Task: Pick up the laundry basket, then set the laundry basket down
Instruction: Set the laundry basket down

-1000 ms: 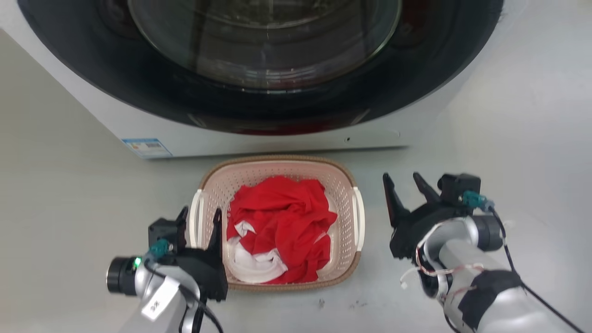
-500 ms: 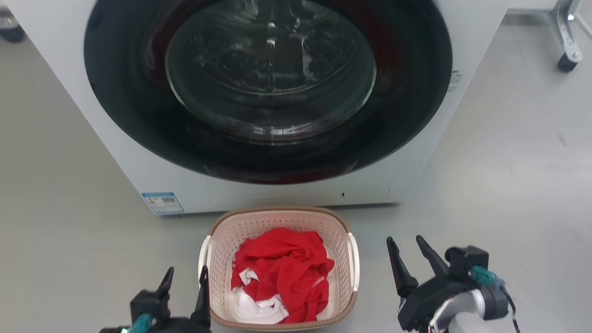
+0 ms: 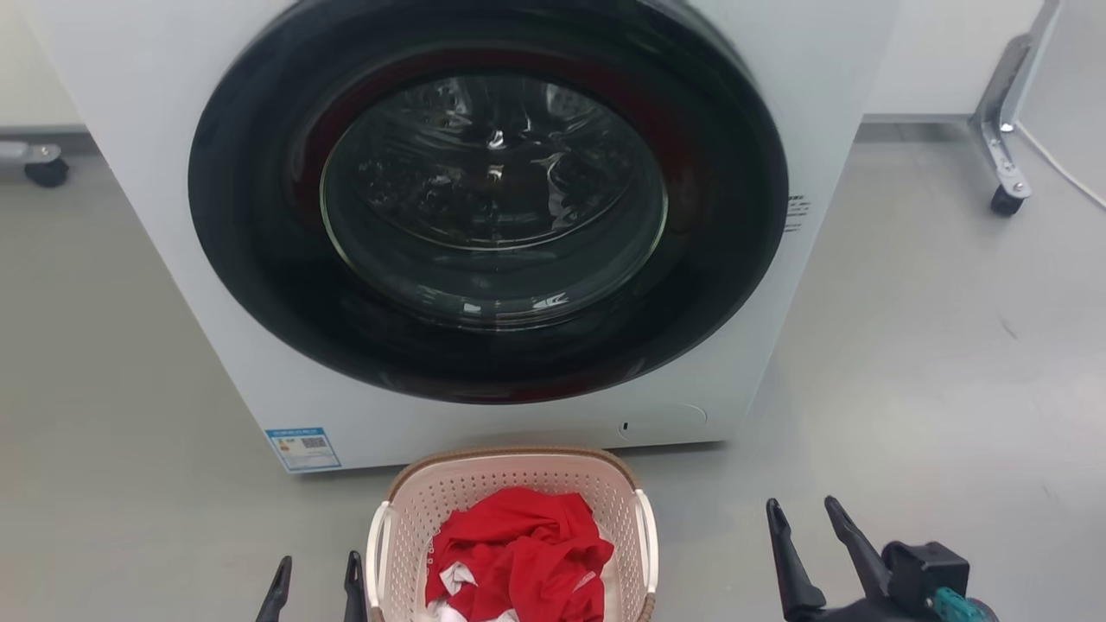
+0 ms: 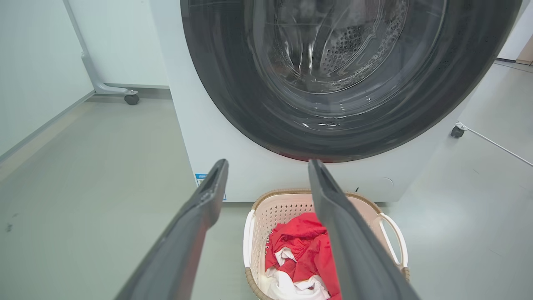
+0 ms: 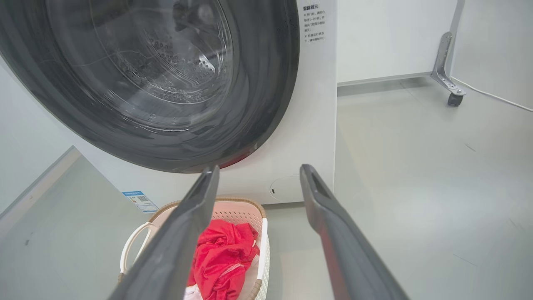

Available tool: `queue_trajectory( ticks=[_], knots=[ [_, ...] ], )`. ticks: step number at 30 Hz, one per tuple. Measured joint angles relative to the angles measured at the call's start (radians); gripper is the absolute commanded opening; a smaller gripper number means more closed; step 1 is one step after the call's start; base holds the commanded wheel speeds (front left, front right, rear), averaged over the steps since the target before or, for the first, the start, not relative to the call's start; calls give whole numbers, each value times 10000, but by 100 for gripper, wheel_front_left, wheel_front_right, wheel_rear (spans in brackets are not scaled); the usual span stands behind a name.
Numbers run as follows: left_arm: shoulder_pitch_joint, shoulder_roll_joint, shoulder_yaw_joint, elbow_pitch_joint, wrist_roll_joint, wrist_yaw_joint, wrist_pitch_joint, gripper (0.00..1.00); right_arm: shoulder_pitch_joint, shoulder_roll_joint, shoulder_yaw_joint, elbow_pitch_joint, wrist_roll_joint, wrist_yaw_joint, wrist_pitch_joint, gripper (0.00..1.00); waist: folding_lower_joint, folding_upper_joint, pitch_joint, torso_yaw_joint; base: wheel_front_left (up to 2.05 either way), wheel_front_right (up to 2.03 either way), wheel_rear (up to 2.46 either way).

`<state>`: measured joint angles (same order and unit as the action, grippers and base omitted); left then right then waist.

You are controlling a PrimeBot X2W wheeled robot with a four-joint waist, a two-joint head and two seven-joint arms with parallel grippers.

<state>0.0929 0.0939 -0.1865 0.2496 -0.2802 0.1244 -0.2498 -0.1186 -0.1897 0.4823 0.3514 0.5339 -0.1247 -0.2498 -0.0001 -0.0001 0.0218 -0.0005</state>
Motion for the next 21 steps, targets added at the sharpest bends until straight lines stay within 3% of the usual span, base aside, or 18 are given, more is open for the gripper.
queue_trajectory(
  ticks=[21],
  knots=[
    [1250, -245, 537, -1795, 1147, 0, -2, 100, 1541, 535, -1453, -2316, -2186, -17, -27, 100, 1, 2, -396, -222, 0, 0, 0]
  ],
)
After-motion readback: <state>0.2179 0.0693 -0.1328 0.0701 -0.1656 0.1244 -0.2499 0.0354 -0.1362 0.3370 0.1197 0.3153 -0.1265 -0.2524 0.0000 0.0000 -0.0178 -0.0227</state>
